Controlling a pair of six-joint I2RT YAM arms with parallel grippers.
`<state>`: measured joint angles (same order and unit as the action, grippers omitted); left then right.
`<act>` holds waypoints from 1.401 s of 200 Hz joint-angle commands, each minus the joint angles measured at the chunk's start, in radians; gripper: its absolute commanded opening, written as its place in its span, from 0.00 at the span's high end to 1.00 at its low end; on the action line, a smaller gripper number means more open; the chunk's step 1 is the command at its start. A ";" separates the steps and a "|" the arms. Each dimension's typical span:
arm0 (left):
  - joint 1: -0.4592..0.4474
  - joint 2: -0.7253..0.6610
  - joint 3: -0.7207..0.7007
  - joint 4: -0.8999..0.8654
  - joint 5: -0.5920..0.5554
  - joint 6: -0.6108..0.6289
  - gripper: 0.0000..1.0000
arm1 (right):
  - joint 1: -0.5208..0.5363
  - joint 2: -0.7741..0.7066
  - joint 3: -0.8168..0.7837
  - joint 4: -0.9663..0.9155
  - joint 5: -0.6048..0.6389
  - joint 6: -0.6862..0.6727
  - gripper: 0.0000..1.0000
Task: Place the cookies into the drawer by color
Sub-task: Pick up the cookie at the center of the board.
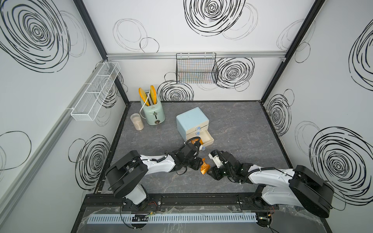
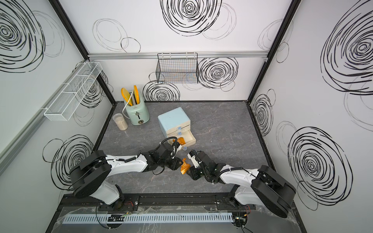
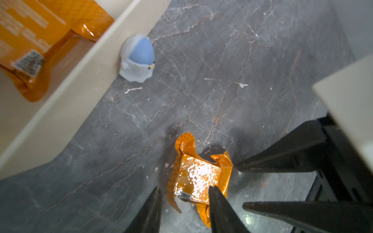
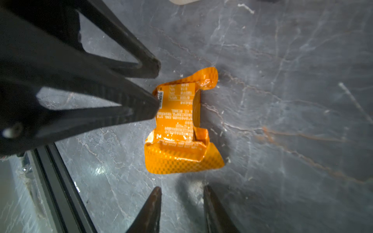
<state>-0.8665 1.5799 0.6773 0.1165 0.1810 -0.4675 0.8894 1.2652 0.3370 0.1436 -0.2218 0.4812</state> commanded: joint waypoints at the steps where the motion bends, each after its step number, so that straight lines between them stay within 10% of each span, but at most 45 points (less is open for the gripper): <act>1: -0.008 0.028 0.024 0.045 -0.038 0.005 0.60 | -0.004 0.063 0.017 -0.010 0.054 0.027 0.65; 88: -0.045 -0.092 -0.066 0.005 -0.022 -0.032 0.68 | -0.063 0.201 0.141 -0.049 0.153 -0.075 0.70; 180: 0.035 -0.143 -0.093 -0.022 -0.105 -0.086 0.52 | -0.110 0.176 0.128 -0.038 0.036 -0.071 0.59; 280: 0.046 -0.027 -0.081 0.009 -0.090 -0.081 0.68 | -0.133 0.101 0.107 -0.043 -0.001 -0.045 0.52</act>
<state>-0.8261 1.5307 0.5949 0.1238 0.1150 -0.5415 0.7681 1.3884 0.4576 0.1265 -0.2028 0.4191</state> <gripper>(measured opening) 0.332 0.477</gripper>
